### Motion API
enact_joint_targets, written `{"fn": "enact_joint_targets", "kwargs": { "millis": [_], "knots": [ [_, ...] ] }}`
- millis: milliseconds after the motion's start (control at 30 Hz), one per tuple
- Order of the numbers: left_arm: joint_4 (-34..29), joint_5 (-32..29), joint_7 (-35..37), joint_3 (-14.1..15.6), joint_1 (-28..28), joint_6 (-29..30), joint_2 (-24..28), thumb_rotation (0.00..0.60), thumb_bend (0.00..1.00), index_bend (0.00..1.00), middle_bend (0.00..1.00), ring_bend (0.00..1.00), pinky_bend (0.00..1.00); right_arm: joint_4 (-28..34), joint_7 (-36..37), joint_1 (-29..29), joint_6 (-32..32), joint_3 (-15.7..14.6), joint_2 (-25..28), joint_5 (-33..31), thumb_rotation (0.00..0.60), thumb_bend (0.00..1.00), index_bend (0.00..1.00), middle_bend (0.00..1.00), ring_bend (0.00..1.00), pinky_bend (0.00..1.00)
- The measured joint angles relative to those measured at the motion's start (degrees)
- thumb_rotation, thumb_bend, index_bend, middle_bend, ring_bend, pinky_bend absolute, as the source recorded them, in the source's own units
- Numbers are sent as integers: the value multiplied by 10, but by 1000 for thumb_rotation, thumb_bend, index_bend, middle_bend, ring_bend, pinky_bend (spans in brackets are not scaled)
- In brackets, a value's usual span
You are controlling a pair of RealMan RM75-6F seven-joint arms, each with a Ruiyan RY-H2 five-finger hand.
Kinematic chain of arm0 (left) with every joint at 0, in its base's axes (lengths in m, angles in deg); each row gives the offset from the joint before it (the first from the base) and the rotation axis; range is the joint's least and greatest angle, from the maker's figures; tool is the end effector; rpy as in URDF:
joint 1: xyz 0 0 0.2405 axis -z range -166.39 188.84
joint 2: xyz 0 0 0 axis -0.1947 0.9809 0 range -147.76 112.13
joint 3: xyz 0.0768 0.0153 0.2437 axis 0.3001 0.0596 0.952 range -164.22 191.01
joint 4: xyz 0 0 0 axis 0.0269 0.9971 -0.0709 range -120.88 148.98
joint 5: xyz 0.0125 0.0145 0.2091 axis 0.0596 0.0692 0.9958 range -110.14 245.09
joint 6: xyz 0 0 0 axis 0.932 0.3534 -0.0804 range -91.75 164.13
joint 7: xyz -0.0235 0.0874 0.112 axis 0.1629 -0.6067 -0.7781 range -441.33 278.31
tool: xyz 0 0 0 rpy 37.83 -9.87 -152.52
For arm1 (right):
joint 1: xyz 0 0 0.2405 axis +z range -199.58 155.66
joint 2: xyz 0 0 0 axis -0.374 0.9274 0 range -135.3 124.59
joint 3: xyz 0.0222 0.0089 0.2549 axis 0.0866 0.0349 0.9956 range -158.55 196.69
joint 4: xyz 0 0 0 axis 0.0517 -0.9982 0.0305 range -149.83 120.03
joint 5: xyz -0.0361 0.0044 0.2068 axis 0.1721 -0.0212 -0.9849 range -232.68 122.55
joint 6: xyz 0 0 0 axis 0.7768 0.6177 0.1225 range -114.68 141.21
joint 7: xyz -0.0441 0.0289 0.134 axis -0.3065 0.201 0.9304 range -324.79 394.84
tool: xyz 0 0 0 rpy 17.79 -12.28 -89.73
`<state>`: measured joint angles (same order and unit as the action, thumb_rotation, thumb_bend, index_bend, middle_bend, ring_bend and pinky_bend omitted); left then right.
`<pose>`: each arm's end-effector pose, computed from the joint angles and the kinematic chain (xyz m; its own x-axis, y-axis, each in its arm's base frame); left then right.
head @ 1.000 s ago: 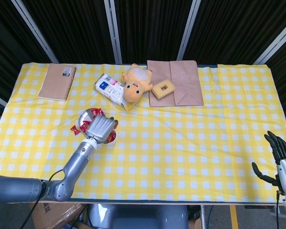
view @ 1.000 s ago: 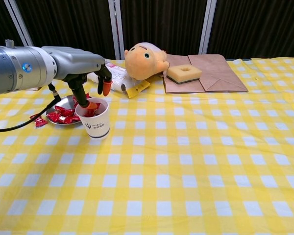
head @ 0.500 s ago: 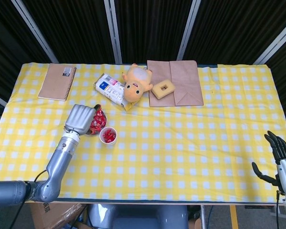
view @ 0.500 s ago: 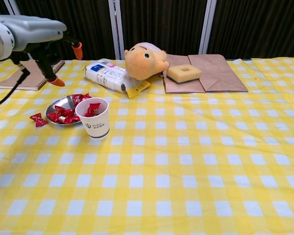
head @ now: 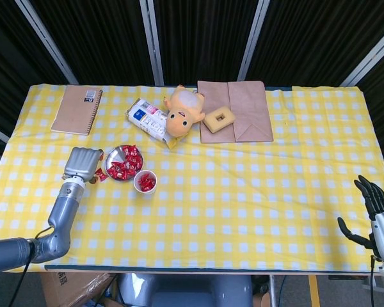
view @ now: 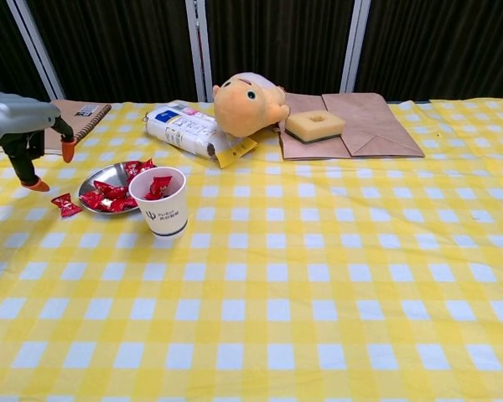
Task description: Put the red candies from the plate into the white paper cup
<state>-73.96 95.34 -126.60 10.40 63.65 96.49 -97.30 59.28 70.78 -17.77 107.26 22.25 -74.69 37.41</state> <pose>-0.1983 0.3772 0.0398 0.6980 0.3333 0.6338 0.6933 -0.0930 -0.7146 -0.3383 -0.1794 0.1742 0.0029 0.0836 0.9965 -0.9858 -0.1669 0.0168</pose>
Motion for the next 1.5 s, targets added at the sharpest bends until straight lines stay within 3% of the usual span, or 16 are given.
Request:
{"fn": "enact_joint_targets", "kwargs": {
  "millis": [767, 1067, 1333, 1500],
  "knots": [
    [116, -33, -12, -5, -8, -42, -88, 600, 287, 407, 936, 1000, 970, -2, 3, -1, 3, 0, 0, 0, 600, 423, 0, 0, 0, 0],
    [127, -33, -24, -10, -7, -50, -99, 600, 292, 412, 939, 1000, 970, -3, 5, -1, 3, 1, -1, -1, 600, 424, 0, 0, 0, 0],
    [125, -26, -19, -12, -13, -54, -95, 600, 407, 481, 945, 1000, 970, -3, 4, -1, 4, 0, -1, 0, 600, 423, 0, 0, 0, 0],
    [116, -17, -16, -12, -16, -53, -91, 600, 414, 491, 945, 1000, 970, -5, 3, -1, 2, 1, -2, -1, 600, 424, 0, 0, 0, 0]
  ]
}}
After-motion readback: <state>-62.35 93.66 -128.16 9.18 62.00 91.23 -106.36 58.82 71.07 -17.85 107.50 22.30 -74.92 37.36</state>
